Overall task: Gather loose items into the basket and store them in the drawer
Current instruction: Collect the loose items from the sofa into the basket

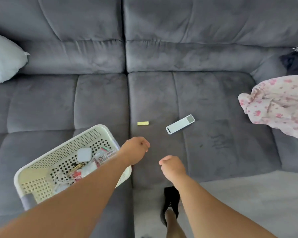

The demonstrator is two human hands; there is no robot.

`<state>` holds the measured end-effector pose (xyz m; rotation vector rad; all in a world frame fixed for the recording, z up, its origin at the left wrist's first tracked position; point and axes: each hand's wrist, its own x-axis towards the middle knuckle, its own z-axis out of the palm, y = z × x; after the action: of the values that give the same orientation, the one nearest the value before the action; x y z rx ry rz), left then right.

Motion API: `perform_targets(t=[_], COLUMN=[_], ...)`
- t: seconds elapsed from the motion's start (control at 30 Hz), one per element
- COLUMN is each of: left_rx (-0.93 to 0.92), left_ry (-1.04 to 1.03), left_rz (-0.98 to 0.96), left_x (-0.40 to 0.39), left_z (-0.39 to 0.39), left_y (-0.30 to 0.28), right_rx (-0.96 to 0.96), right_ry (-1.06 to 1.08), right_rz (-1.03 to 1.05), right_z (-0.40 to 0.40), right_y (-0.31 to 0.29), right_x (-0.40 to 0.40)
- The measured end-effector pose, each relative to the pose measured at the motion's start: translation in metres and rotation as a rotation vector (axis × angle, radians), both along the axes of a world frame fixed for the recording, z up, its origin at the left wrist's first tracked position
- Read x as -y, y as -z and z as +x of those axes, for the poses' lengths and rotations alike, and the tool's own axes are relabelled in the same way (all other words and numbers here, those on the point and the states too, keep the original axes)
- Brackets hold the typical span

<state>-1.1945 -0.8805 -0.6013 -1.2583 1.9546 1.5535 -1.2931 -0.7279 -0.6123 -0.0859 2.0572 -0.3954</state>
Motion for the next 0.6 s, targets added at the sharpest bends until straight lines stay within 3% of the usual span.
perform_targets(t=[0.13, 0.27, 0.43, 0.6], left_rx=[0.134, 0.396, 0.420, 0.392], left_ry=[0.029, -0.021, 0.014, -0.032], left_rz=[-0.284, -0.353, -0.728, -0.604], left_x=[0.008, 0.009, -0.043, -0.115], left_z=[-0.110, -0.144, -0.110, -0.048], left_y=[0.093, 0.166, 0.183, 0.166], right_rx=[0.022, -0.056, -0.446, -0.554], right_ry=[-0.252, -0.575, -0.853, -1.239], right_rz=[0.071, 0.122, 0.059, 0.044], right_z=[-0.085, -0.155, -0.202, -0.208], right_y=[0.046, 0.084, 0.122, 0.152], right_x=[-0.013, -0.006, 0.035, 0.045])
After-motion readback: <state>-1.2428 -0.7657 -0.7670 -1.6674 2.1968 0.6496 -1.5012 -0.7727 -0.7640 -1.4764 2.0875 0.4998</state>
